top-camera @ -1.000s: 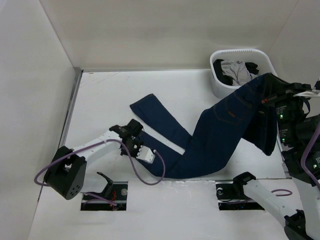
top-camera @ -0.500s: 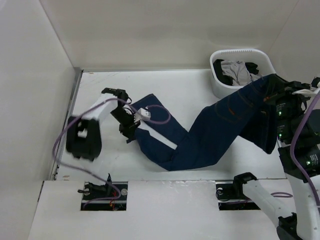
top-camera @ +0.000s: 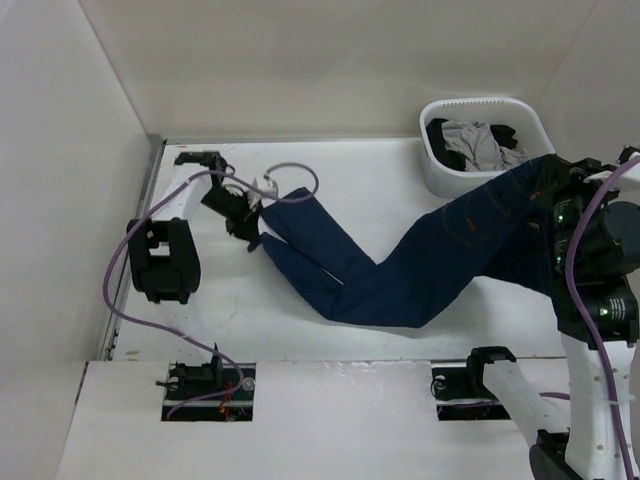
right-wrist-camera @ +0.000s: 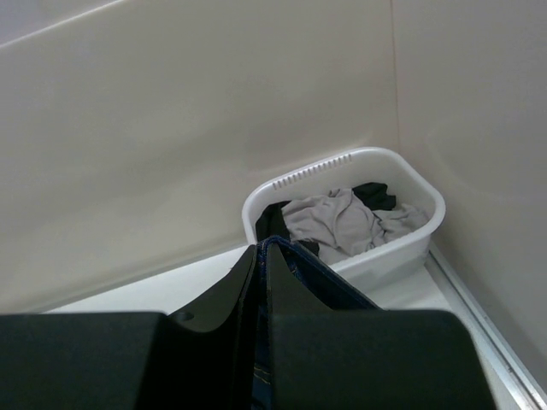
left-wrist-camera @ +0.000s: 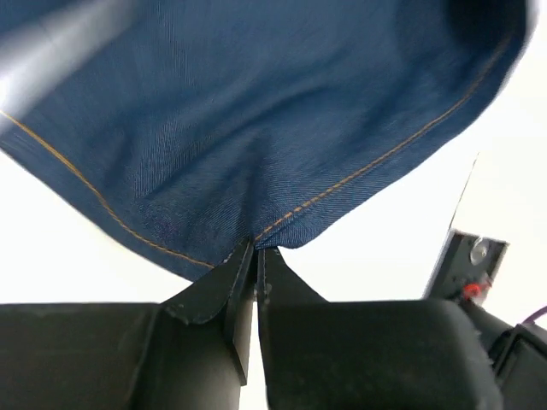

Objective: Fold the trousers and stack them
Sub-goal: Flatten the trousers out

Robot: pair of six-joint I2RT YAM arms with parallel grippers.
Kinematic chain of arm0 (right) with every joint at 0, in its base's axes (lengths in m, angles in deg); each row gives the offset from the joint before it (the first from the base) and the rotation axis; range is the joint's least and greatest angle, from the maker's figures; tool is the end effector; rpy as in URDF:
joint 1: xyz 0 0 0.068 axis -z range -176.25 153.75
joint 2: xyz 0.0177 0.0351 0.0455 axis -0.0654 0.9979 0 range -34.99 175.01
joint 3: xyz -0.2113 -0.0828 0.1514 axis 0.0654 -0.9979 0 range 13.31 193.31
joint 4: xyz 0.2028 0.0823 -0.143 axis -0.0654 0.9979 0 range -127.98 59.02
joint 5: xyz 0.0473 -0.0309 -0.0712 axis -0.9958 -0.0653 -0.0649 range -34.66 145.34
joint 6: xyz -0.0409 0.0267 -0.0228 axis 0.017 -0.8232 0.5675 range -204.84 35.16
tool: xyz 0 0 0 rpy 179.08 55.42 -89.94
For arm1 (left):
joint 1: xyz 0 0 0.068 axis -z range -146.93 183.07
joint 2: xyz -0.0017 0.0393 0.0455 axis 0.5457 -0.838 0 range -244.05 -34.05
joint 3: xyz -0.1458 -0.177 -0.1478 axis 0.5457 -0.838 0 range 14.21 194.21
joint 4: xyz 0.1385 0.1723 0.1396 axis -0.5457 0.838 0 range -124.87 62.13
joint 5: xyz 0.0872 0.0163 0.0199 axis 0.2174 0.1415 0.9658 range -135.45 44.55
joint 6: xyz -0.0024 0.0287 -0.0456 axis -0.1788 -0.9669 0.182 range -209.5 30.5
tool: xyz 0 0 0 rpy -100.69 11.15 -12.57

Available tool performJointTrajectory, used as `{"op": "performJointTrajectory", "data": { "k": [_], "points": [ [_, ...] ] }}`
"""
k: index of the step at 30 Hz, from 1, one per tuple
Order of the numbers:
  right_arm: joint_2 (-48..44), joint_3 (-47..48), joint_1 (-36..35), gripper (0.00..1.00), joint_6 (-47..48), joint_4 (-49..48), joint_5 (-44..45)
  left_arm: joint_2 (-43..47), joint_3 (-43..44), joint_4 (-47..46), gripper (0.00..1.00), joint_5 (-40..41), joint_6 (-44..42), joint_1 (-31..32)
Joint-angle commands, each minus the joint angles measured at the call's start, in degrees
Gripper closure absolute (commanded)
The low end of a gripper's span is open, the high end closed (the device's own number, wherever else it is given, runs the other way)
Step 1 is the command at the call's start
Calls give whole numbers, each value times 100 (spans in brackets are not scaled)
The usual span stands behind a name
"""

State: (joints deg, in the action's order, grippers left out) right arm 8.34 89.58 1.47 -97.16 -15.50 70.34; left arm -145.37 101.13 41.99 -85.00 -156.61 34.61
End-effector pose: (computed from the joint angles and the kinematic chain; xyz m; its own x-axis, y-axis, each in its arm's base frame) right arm 0.1078 -0.0049 0.4979 0.2233 0.2151 -0.9507 0.1723 0.9513 0.2557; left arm 0.3434 -0.0320 0.2134 -0.4767 0.7235 -0.4993 0.8629 0.2767 -0.4229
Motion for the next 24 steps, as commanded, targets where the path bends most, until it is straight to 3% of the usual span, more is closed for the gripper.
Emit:
{"op": "performJointTrajectory", "data": {
  "k": [1, 4, 7, 14, 18, 21, 24],
  "points": [
    [-36, 28, 40, 99, -236, -464, -243, 770, 1122, 2360, 99, -1813, -303, -79],
    [44, 107, 22, 99, -227, -481, -279, 543, 1968, 2360, 98, -3091, 573, -194],
    [44, 125, 22, 99, -192, -534, -279, 393, 1883, 2369, 98, -3445, 1217, 147],
    [-140, 2, 31, 99, -131, -446, -314, 1411, 697, 2448, 97, -3139, 1719, 1194],
    [-220, -112, 22, 99, -122, -429, -314, 1754, 108, 2404, 97, -1254, 1859, 1538],
    [-229, -121, 5, 99, -122, -411, -288, 1843, -35, 2377, 97, -424, 2061, 812],
    [-264, -182, -13, 99, -166, -464, -305, 1301, 613, 2413, 98, -989, 2219, -558]
  ]
}}
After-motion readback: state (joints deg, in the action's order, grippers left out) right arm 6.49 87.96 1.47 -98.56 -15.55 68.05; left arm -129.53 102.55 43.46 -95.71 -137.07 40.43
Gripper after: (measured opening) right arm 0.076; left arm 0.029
